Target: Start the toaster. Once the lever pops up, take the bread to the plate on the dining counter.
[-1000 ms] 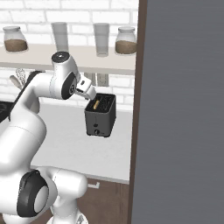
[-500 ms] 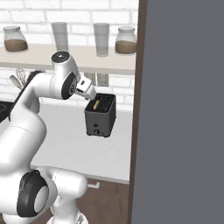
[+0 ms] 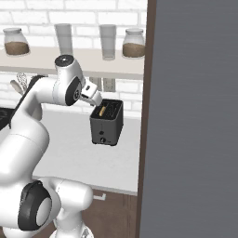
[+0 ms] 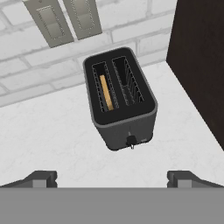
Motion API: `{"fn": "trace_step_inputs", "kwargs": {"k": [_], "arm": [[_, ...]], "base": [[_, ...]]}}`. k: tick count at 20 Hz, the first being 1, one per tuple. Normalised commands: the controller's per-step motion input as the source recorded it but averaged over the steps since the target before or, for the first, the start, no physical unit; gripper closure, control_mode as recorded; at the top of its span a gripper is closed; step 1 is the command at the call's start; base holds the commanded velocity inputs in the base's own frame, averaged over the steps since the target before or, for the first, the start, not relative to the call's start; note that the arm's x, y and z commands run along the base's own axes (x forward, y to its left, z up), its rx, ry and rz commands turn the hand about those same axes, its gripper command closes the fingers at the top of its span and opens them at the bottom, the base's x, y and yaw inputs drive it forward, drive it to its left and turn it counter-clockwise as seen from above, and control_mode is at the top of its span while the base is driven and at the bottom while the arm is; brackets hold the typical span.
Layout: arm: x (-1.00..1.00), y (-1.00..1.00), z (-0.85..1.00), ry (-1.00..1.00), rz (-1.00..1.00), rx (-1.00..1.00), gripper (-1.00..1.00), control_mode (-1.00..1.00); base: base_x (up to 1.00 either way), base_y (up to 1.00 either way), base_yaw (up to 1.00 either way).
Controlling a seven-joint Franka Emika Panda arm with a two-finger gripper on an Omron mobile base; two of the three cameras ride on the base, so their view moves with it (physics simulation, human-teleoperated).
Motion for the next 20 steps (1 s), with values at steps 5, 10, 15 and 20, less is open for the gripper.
{"fn": "trace_step_inputs", "kwargs": {"k": [5,10,15,20], "arm": [[0.0,0.0,0.0,0.0,0.0,0.0,-1.0,-1.0],[0.0,0.0,0.0,0.0,0.0,0.0,-1.0,-1.0],[0.0,0.0,0.0,0.0,0.0,0.0,-1.0,-1.0],[0.0,0.0,0.0,0.0,0.0,0.0,-1.0,-1.0]], "base": [[0.0,0.0,0.0],[0.0,0.0,0.0],[0.0,0.0,0.0],[0.0,0.0,0.0]]}}
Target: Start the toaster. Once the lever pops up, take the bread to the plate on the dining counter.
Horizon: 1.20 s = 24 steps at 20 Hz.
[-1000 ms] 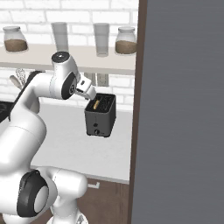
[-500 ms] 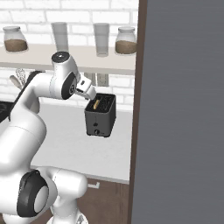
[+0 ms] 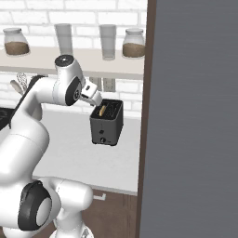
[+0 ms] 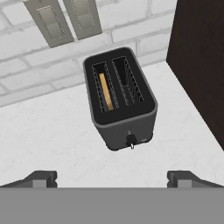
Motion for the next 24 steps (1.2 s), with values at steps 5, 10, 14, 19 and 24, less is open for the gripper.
{"fn": "trace_step_inputs", "kwargs": {"k": [5,10,14,19,24], "arm": [[0.0,0.0,0.0,0.0,0.0,0.0,-1.0,-1.0],[0.0,0.0,0.0,0.0,0.0,0.0,-1.0,-1.0],[0.0,0.0,0.0,0.0,0.0,0.0,-1.0,-1.0],[0.0,0.0,0.0,0.0,0.0,0.0,-1.0,-1.0],[0.0,0.0,0.0,0.0,0.0,0.0,-1.0,-1.0]], "base": [[0.0,0.0,0.0],[0.0,0.0,0.0],[0.0,0.0,0.0],[0.0,0.0,0.0],[0.0,0.0,0.0]]}}
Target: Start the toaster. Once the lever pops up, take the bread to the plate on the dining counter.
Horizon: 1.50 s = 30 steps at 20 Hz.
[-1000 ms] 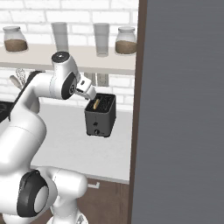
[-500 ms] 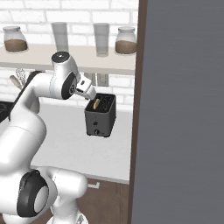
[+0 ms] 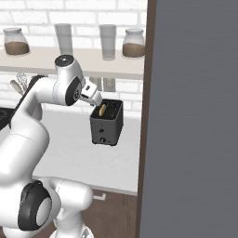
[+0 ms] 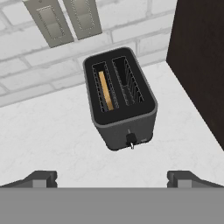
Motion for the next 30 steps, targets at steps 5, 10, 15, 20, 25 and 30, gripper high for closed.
{"fn": "trace_step_inputs", "kwargs": {"k": [5,10,15,20,25,30], "arm": [[0.0,0.0,0.0,0.0,0.0,0.0,-1.0,-1.0],[0.0,0.0,0.0,0.0,0.0,0.0,-1.0,-1.0],[0.0,0.0,0.0,0.0,0.0,0.0,-1.0,-1.0],[0.0,0.0,0.0,0.0,0.0,0.0,-1.0,-1.0],[0.0,0.0,0.0,0.0,0.0,0.0,-1.0,-1.0],[0.0,0.0,0.0,0.0,0.0,0.0,-1.0,-1.0]], "base": [[0.0,0.0,0.0],[0.0,0.0,0.0],[0.0,0.0,0.0],[0.0,0.0,0.0],[0.0,0.0,0.0],[0.0,0.0,0.0]]}}
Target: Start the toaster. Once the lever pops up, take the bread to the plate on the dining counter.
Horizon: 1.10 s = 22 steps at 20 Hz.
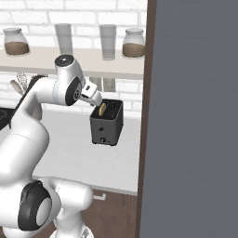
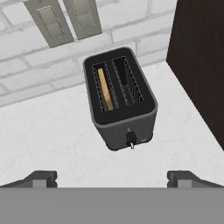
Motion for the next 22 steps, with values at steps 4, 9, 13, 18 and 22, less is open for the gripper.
{"fn": "trace_step_inputs", "kwargs": {"k": [4,9,13,18,22], "arm": [[0.0,0.0,0.0,0.0,0.0,0.0,-1.0,-1.0],[0.0,0.0,0.0,0.0,0.0,0.0,-1.0,-1.0],[0.0,0.0,0.0,0.0,0.0,0.0,-1.0,-1.0],[0.0,0.0,0.0,0.0,0.0,0.0,-1.0,-1.0],[0.0,0.0,0.0,0.0,0.0,0.0,-1.0,-1.0]], "base": [[0.0,0.0,0.0],[0.0,0.0,0.0],[0.0,0.0,0.0],[0.0,0.0,0.0],[0.0,0.0,0.0]]}}
